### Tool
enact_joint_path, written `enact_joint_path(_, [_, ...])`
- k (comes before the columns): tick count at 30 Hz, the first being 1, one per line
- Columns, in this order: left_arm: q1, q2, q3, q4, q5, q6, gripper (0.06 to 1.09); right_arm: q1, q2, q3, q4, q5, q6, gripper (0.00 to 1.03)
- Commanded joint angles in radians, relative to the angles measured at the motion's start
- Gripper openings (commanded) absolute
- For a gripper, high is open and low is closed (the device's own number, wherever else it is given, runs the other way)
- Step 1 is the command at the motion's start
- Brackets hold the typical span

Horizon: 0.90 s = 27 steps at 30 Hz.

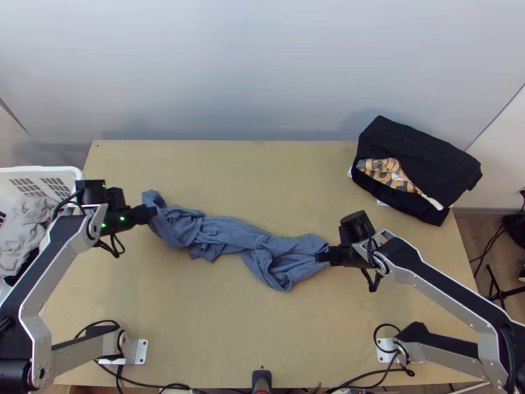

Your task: Fold the t-shirt

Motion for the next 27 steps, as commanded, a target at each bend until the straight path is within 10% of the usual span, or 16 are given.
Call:
enact_joint_path(1, [-0.084, -0.053, -0.009, 0.037, 0.062, -0.034, 0.95, 0.024, -0.053, -0.030, 0.012, 0.019, 0.054, 0.03])
enact_joint_path(14, [-0.340, -0.027, 0.182, -0.187, -0.128, 0.491, 0.96, 0.027, -0.093, -0.060, 0.055, 0.019, 0.073, 0.03])
enact_joint_path(27, [-0.670, 0.097, 0.112, 0.040, -0.276, 0.647, 0.94, 0.023, -0.092, -0.072, 0.090, 0.019, 0.137, 0.03])
